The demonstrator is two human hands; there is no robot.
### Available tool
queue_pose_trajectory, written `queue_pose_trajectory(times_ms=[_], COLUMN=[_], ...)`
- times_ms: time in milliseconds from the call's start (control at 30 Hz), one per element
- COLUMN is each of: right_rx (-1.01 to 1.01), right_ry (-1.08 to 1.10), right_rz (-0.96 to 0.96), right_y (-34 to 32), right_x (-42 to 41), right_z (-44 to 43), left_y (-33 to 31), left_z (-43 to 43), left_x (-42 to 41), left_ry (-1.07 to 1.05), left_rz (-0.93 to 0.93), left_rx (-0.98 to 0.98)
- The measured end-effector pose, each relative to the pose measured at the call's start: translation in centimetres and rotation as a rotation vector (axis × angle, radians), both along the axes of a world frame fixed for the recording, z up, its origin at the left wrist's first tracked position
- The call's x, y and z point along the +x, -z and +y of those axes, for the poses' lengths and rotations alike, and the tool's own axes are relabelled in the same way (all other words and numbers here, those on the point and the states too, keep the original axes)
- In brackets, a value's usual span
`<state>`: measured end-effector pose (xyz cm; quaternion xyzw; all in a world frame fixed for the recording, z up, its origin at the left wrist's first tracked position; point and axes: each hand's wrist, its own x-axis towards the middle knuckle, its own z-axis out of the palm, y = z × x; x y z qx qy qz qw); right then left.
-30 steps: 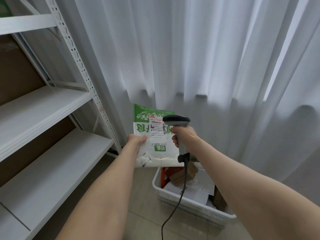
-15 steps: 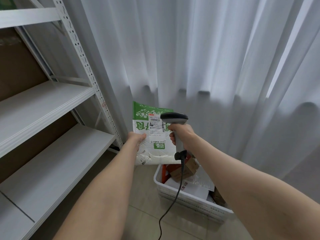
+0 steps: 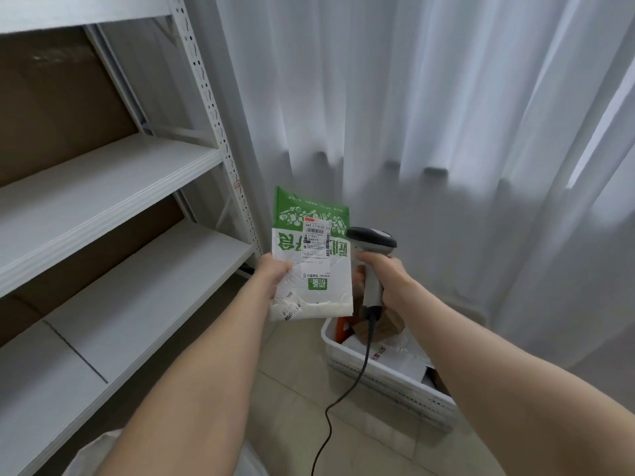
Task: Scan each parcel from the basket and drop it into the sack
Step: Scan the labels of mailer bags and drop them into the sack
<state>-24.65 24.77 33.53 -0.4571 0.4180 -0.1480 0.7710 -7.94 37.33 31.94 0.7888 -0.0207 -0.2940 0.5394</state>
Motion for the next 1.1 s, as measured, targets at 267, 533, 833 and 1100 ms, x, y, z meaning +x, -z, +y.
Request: queue_pose_trajectory(times_ms=[267,533,833,1100], right_rx=[0.016,0.050,0.087,0.057], right_ry=[-0.147,-0.207,-0.340,-0.344], right_rz=[-0.053,0.006,0.023,0.191], right_y=[1.8,4.1,5.2,10.7], right_x=[-3.4,-7.0,-5.0,0.6], right_z=[10.1,21.1,33.6,44.4], left_y=[0.5,1.9,3.4,9.5], left_z=[12.3,24.7,38.8,50.9], left_x=[-5.5,-11.2,-11.5,-7.5], left_ry=[-0.183,-0.308,-0.492,-0.527], left_rz=[-0.062,-0.068,-0.077,0.060], left_rx=[0.025,0.075,0.152,0.189])
